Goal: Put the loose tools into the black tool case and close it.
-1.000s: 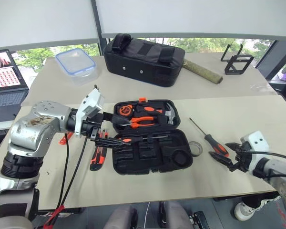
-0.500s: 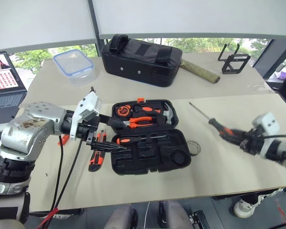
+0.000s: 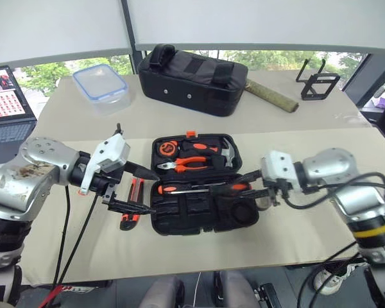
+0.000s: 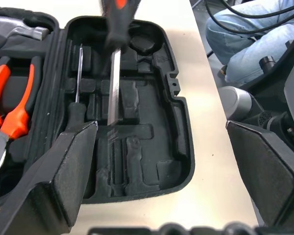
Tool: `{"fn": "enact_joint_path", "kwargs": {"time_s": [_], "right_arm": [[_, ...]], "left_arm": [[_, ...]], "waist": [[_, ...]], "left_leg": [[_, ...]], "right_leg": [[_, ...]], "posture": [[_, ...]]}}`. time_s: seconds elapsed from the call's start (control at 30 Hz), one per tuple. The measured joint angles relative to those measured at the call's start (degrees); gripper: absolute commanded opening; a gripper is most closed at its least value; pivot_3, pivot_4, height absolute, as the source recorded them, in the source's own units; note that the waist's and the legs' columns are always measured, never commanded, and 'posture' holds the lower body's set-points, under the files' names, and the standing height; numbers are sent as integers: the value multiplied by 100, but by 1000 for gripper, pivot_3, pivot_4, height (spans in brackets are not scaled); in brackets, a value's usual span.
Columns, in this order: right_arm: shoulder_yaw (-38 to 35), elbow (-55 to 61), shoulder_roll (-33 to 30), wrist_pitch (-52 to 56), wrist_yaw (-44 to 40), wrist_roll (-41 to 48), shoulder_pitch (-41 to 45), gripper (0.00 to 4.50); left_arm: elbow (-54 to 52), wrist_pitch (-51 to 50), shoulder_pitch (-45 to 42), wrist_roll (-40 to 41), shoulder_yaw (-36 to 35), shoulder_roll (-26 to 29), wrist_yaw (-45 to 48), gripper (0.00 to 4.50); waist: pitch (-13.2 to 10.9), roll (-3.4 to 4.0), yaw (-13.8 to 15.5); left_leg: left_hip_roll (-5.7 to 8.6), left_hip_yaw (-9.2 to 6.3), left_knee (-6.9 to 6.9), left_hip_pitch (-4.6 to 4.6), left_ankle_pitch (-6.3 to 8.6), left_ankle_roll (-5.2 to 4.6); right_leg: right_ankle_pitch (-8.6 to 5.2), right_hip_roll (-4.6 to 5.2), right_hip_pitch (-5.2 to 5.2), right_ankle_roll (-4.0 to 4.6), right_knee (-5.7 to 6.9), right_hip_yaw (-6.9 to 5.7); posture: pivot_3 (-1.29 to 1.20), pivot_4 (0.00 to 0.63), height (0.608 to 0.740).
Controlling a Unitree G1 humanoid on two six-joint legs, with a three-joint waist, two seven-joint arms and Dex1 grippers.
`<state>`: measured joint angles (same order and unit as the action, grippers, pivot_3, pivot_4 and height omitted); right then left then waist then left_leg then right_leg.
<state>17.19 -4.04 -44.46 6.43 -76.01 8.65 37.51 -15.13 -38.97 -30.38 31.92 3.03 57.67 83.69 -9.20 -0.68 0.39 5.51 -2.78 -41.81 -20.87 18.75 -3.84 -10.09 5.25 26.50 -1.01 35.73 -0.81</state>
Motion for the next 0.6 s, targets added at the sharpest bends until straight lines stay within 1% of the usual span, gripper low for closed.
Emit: {"fn": "enact_joint_path", "kwargs": {"time_s": [0.13, 0.23, 0.4, 0.43, 0.47, 0.6], "right_arm": [[102, -606, 29, -482, -150, -333, 166, 1013], [124, -718, -33, -723, -322, -387, 135, 1013], [2, -702, -107, -752, -378, -377, 51, 1013], [-5, -677, -105, -739, -372, -376, 36, 2032], [-5, -645, -92, -702, -373, -375, 29, 2276], [-18, -382, 124, -218, -331, -159, 24, 3731]], "left_arm": [[-5, -35, -1, 21, -59, 2, -119, 4500], [-5, -76, -1, 51, -114, 2, -205, 4500], [5, -74, -1, 60, -131, 2, -245, 4500], [17, -67, -3, 59, -131, 2, -254, 4500], [27, -65, -15, 57, -130, 0, -266, 4500], [96, -41, -100, 45, -129, -27, -298, 4500]], "waist": [[0, 0, 15], [0, 0, -16], [0, 0, -45], [0, 0, -46], [0, 0, -48], [0, 0, -56]], "left_leg": [[1, -3, -1, -32, -2, 3], [2, 1, -1, -38, -3, 5], [1, 1, -1, -38, -3, 6], [1, 1, -1, -38, -3, 6], [1, 1, -1, -38, -3, 6], [1, 1, -1, -38, -3, 6]], "right_leg": [[0, 0, 39, 1, 9, -6], [0, 0, 50, 1, 12, -6], [0, -1, 50, 1, 11, -3], [0, 0, 50, 1, 12, -3], [0, -1, 50, 1, 12, -3], [0, -1, 50, 1, 13, -1]], "posture": [[0, 150, 714], [0, 150, 714], [0, 150, 714], [0, 150, 714], [0, 150, 714], [0, 150, 714]]}}
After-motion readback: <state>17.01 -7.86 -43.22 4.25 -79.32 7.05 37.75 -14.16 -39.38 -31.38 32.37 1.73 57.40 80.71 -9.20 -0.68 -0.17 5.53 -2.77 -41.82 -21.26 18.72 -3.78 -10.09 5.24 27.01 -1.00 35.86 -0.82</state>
